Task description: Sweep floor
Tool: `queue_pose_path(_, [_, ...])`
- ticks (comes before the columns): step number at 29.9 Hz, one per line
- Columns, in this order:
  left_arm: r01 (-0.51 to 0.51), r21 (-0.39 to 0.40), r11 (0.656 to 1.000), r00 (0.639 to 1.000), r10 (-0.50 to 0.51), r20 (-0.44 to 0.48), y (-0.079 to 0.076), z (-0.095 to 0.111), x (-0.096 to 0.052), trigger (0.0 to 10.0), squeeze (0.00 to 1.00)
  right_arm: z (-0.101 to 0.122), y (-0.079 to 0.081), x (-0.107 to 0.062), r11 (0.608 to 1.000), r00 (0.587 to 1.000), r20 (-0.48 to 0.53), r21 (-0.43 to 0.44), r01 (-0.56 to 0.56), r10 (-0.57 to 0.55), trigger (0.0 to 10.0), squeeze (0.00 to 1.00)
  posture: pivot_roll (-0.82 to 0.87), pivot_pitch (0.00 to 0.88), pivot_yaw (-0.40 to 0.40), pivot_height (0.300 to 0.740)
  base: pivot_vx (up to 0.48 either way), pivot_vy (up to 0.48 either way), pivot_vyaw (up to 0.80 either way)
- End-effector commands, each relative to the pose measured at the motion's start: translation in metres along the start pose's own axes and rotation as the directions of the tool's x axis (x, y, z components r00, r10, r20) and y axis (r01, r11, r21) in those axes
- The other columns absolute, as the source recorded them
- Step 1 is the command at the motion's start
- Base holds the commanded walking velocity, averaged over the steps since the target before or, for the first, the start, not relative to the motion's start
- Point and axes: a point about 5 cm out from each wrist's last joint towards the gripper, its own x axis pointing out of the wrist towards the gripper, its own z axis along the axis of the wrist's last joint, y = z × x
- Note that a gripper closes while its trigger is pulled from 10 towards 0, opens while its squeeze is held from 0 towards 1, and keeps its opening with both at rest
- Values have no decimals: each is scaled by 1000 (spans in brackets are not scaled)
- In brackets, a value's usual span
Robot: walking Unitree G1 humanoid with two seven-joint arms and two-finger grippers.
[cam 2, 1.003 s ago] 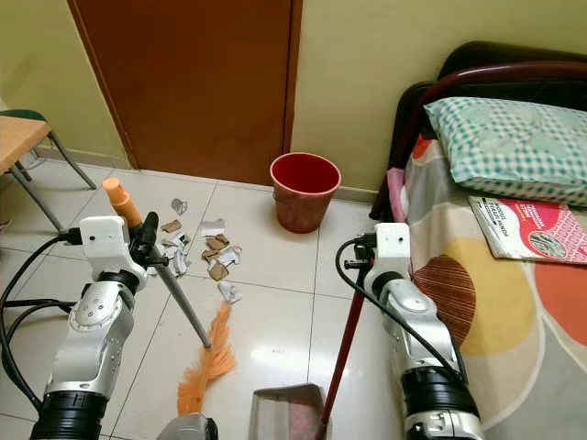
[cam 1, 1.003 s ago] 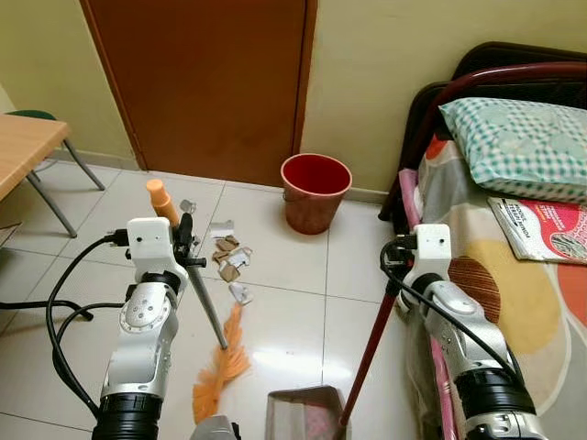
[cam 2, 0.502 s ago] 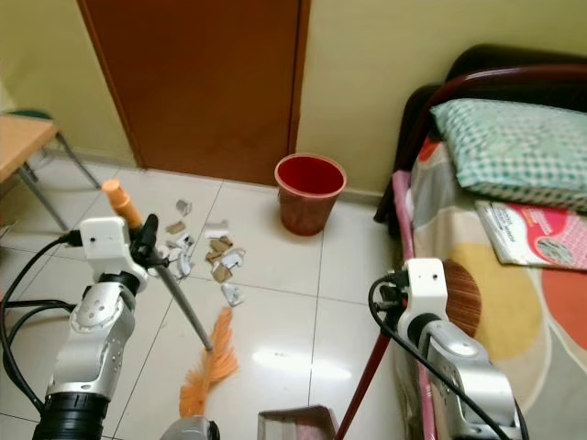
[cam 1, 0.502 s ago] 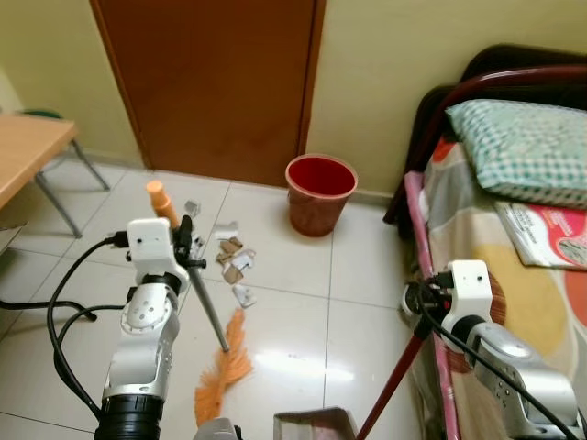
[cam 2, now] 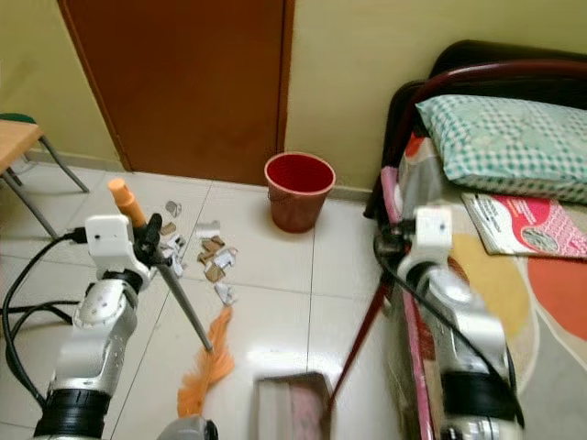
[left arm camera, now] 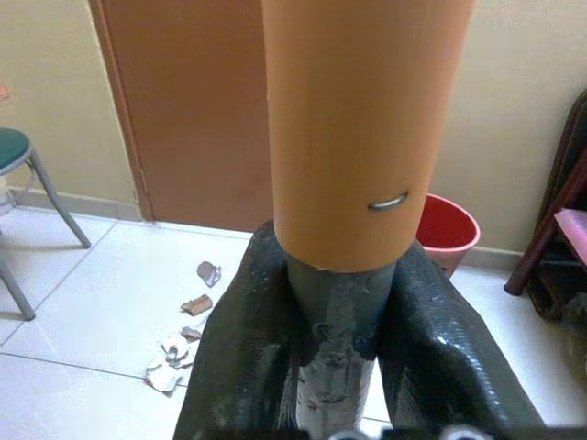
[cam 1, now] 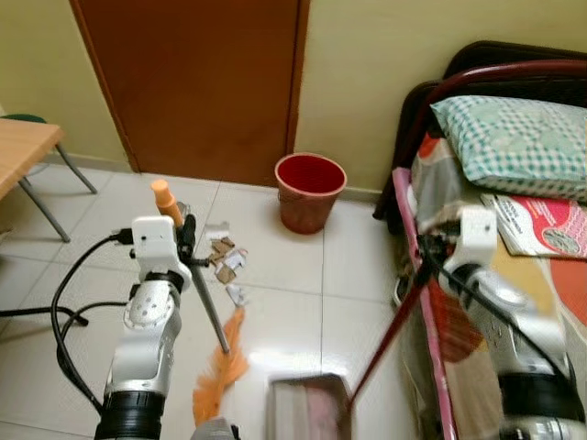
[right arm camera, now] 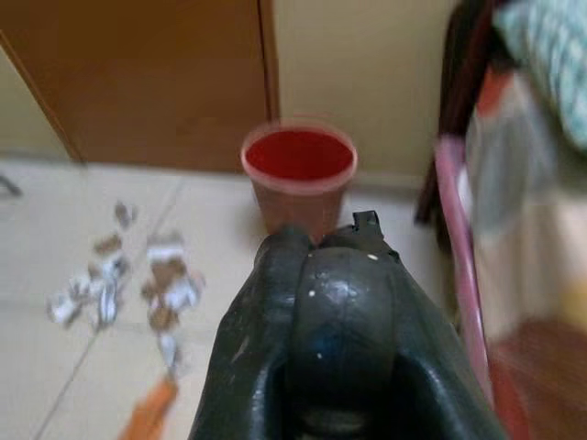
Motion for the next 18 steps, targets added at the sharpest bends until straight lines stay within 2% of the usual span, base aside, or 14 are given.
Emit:
queue_pose_path(1, [-3,5,1000,1000,3,8,2,4,0,10000,0,8,-2,2,1000,999,44,-19,22,-21,10000,0,-13,29,-78,740,0,0,0])
queue_pose_path(3, [1,2,1000,1000,-1,7,2,4,0,10000,0,11,2,6,999,995,91,-26,45,-43,10000,0,-12,31,-66,740,0,0,0])
queue_pose_path(8, [6,6,1000,1000,-6,7,0,6,0,10000,0,1,1,1,987,979,154,-65,147,-136,10000,0,-13,32,-53,740,0,0,0])
queue_pose_path(9, [8,7,1000,1000,-8,7,1,6,1,10000,0,-1,1,0,985,976,162,-73,160,-146,8941,0,-14,31,-50,740,0,0,0])
queue_pose_path(10, [9,8,1000,1000,-10,8,1,6,1,10000,0,-4,-1,-3,979,969,182,-86,185,-167,2078,0,-16,31,-49,740,0,0,0])
queue_pose_path(12, [12,9,1000,1000,-12,10,0,7,2,10000,0,-8,-4,-6,970,960,199,-98,220,-198,2275,0,-17,29,-49,740,0,0,0])
queue_pose_path(13, [15,10,1000,1000,-15,11,0,8,3,10000,0,-16,-8,-9,960,951,202,-108,258,-233,8353,0,-17,29,-49,740,0,0,0])
queue_pose_path(14, [16,10,1000,1000,-16,12,0,9,4,10000,0,-20,-10,-9,955,948,200,-114,275,-249,10000,0,-17,29,-49,740,0,0,0])
queue_pose_path(18, [17,11,1000,1000,-17,16,-1,10,4,10000,0,-32,-13,-11,950,949,189,-136,281,-253,10000,0,-12,27,-52,740,0,0,0])
